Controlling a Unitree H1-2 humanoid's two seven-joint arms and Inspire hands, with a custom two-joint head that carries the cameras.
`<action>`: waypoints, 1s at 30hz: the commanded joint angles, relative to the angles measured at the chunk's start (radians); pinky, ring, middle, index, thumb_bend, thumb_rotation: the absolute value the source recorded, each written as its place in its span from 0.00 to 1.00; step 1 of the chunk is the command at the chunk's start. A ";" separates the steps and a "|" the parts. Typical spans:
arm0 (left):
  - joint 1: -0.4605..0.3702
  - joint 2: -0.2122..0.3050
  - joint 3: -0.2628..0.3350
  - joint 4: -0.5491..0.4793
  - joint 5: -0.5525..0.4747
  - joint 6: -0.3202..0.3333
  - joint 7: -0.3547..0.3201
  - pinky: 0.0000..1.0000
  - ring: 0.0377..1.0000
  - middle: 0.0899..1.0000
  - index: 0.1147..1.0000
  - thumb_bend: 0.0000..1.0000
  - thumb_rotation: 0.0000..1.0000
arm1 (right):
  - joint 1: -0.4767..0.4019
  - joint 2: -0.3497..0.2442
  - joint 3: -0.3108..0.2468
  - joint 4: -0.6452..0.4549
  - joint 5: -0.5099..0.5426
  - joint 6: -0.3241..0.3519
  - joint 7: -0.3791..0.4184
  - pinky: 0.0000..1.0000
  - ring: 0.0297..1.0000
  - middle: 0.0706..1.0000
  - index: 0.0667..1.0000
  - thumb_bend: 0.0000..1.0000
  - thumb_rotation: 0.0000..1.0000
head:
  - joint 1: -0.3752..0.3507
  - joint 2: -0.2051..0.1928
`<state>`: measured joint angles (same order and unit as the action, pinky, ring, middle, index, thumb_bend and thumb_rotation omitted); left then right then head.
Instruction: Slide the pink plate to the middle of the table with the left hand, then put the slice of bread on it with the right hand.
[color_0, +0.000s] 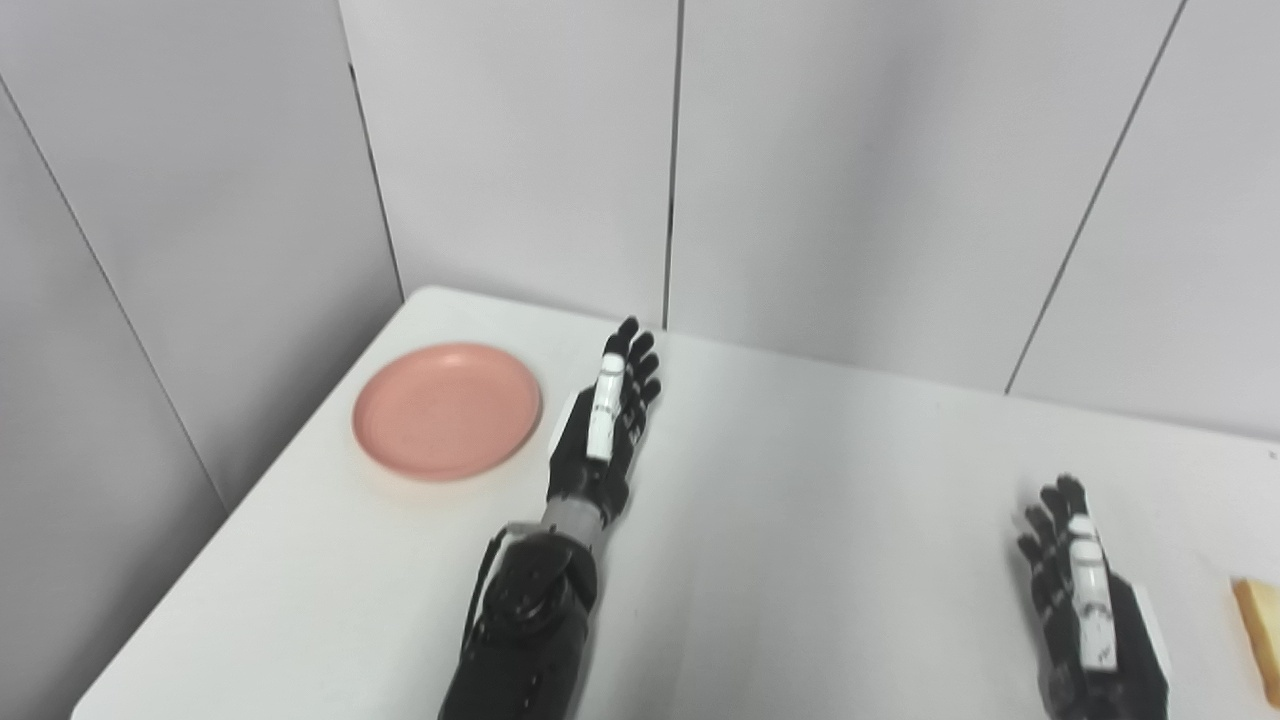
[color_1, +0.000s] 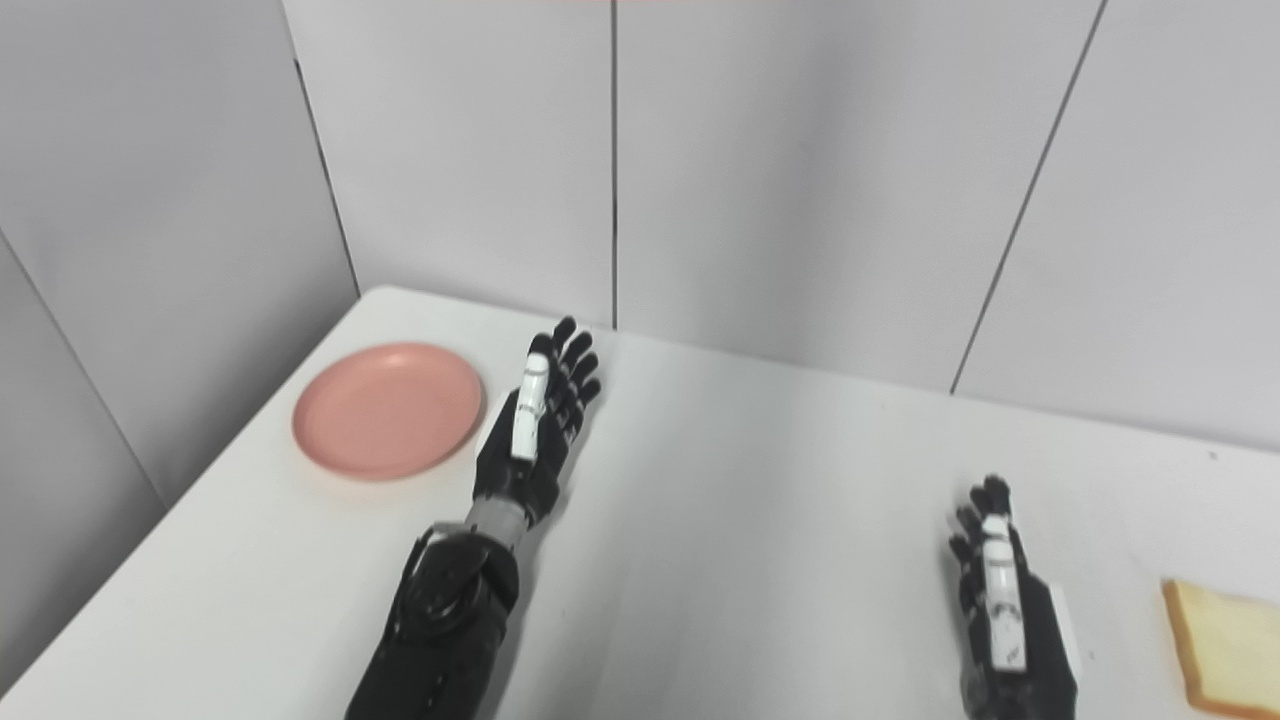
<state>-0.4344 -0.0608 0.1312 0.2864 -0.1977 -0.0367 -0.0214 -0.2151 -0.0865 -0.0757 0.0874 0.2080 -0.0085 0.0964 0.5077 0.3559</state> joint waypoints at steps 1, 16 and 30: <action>-0.053 0.026 0.016 -0.041 -0.005 -0.017 0.012 1.00 0.99 0.97 0.96 0.72 1.00 | -0.043 0.005 -0.003 -0.021 -0.006 -0.062 0.002 1.00 1.00 1.00 1.00 0.50 0.97 | 0.006 -0.004; -0.118 0.234 0.095 0.076 -0.001 -0.090 0.001 0.92 0.92 0.90 0.93 0.69 1.00 | -0.065 0.028 0.005 0.012 -0.026 -0.106 0.006 1.00 1.00 1.00 1.00 0.49 1.00 | 0.017 -0.045; -0.158 0.372 0.167 0.183 -0.083 -0.117 -0.070 0.82 0.86 0.89 0.88 0.71 0.98 | -0.067 0.025 0.010 0.008 -0.030 -0.103 0.016 1.00 1.00 1.00 1.00 0.49 1.00 | 0.022 -0.051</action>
<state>-0.5361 0.2759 0.2908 0.4785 -0.2724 -0.1102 -0.0842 -0.2488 -0.0620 -0.0680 0.1215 0.1781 -0.0546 0.1031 0.5308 0.3037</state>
